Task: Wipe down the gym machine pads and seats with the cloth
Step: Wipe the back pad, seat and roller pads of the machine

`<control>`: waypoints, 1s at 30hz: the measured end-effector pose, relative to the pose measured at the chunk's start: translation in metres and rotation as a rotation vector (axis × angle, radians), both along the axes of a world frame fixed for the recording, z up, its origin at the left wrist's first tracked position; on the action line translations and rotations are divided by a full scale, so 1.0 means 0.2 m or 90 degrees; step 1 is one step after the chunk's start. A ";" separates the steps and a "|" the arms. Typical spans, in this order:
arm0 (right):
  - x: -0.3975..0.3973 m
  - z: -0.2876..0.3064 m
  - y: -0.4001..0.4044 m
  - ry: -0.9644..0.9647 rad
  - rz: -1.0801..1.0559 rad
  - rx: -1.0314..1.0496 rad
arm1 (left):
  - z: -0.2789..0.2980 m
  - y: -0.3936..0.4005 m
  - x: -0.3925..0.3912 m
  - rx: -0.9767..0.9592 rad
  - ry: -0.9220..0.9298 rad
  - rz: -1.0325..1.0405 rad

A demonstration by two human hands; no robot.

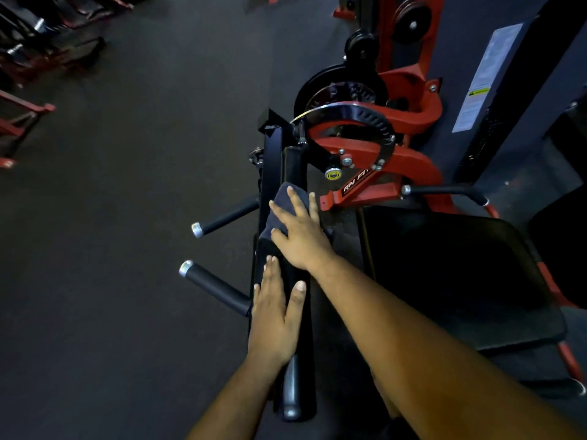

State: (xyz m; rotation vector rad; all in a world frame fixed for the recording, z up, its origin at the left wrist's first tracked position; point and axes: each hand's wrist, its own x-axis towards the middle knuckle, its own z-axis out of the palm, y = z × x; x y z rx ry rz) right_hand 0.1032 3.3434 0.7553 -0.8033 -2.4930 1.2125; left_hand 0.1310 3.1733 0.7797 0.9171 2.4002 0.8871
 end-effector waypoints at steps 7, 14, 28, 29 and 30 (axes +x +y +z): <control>-0.33 -0.09 0.43 0.099 -0.042 -0.154 | -0.02 0.43 -0.28 -0.035 0.034 0.014; -0.25 -0.14 0.41 0.257 -0.144 -0.496 | -0.02 0.50 -0.30 -0.051 0.076 0.002; -0.37 -0.14 0.54 0.277 -0.174 -0.595 | -0.01 0.50 -0.30 -0.061 0.071 -0.003; -0.32 -0.17 0.48 0.216 -0.197 -0.668 | -0.01 0.50 -0.31 -0.060 0.072 -0.004; -0.26 -0.23 0.40 0.167 -0.214 -0.726 | -0.01 0.50 -0.31 -0.058 0.070 -0.002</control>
